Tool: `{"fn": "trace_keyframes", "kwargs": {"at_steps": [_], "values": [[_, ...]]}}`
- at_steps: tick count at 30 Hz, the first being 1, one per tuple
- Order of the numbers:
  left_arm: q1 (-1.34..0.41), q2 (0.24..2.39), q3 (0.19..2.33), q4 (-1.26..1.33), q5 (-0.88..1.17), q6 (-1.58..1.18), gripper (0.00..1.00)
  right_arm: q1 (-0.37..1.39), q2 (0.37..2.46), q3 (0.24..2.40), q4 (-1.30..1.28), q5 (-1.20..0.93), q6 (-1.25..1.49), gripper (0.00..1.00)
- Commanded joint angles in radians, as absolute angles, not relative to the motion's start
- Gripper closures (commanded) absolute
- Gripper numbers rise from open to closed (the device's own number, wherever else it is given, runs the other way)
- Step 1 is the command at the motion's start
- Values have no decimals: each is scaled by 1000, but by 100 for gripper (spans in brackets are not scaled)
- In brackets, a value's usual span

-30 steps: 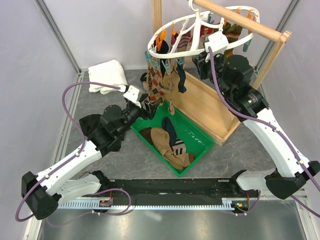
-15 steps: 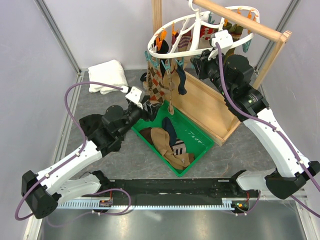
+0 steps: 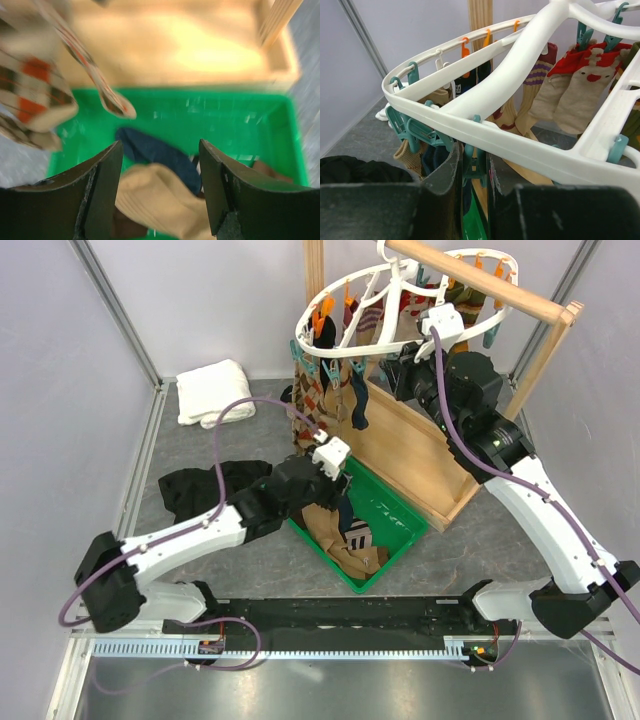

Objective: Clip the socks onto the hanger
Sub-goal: Open the clamp at the hanger, then pick up the sock from the bin.

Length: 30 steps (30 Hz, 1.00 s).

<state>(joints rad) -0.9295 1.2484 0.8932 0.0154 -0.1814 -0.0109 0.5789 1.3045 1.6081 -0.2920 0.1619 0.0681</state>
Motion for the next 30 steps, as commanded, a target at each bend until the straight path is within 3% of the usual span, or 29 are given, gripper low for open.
{"fn": "trace_keyframes", "kwargs": {"at_steps": [1,9,13,30], "values": [[-937,1371,1035,-173,-273,-162,32,581,1279,1586,-293,146,83,95],[-919,1537,1046,-94,-497,-516,41,581,1273,1559,-282,140,80,95],[-847,1607,1049,-66,-456,-670,43,581,1266,1546,-276,137,78,95],[-793,1914,1195,-48,-447,-673,59,581,1276,1509,-252,112,83,95]]}}
